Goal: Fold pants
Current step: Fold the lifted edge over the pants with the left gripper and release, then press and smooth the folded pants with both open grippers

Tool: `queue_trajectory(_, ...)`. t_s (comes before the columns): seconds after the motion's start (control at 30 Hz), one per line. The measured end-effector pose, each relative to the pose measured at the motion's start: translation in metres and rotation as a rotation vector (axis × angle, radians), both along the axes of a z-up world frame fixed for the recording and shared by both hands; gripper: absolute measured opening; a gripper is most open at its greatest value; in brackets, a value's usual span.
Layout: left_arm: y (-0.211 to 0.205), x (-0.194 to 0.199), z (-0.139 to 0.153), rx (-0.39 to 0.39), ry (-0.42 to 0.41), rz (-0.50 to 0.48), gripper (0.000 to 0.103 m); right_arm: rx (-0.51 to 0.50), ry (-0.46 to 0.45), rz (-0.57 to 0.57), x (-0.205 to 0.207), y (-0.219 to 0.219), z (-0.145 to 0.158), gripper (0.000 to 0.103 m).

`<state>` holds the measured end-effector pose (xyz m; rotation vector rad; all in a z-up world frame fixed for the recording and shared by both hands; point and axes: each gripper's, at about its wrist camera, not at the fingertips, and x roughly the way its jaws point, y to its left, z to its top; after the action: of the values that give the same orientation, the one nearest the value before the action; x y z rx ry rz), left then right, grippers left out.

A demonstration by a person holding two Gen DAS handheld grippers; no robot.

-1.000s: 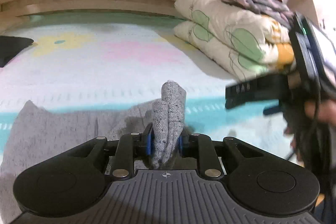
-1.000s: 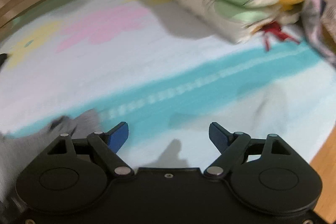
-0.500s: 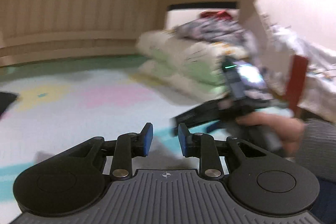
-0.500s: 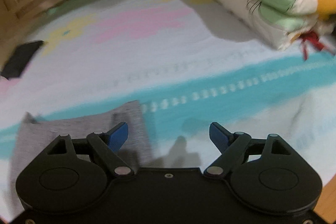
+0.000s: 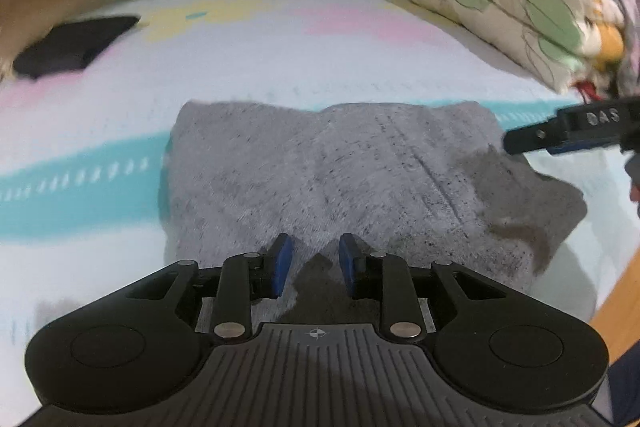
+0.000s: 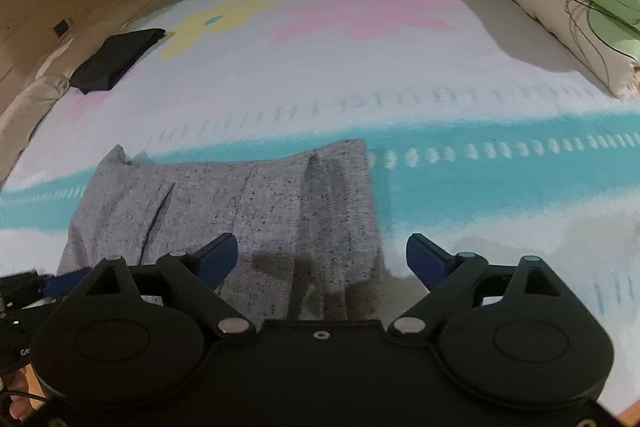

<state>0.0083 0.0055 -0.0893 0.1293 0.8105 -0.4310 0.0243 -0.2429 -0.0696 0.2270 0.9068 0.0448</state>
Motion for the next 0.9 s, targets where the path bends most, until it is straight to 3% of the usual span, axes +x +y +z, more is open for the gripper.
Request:
queue_trajectory(0.07, 0.001, 0.003, 0.005, -0.030, 0.002, 0.006, 0.026, 0.008, -0.004, 0.004, 0.003, 0.002, -0.003, 0.093)
queue_trajectory(0.23, 0.034, 0.013, 0.008, -0.242, 0.051, 0.134, 0.026, 0.029, -0.010, 0.022, 0.009, 0.005, -0.014, 0.093)
queue_trajectory(0.4, 0.069, 0.016, 0.020, -0.317, 0.024, 0.278, 0.026, 0.056, -0.023, 0.053, 0.011, 0.009, -0.020, 0.093)
queue_trajectory(0.7, 0.092, 0.023, 0.014, -0.310, 0.050, 0.349, 0.026, 0.129, -0.006, 0.153, 0.016, 0.024, -0.024, 0.093)
queue_trajectory(0.73, 0.095, 0.024, 0.014, -0.307, 0.046, 0.357, 0.026, 0.115, -0.003, 0.150, 0.016, 0.026, -0.024, 0.089)
queue_trajectory(0.83, 0.107, 0.023, 0.017, -0.301, 0.033, 0.397, 0.026, 0.084, 0.015, 0.082, 0.016, 0.025, -0.022, 0.058)
queue_trajectory(0.9, 0.113, 0.022, 0.018, -0.306, 0.030, 0.427, 0.026, 0.092, 0.034, 0.063, 0.017, 0.026, -0.014, 0.045)
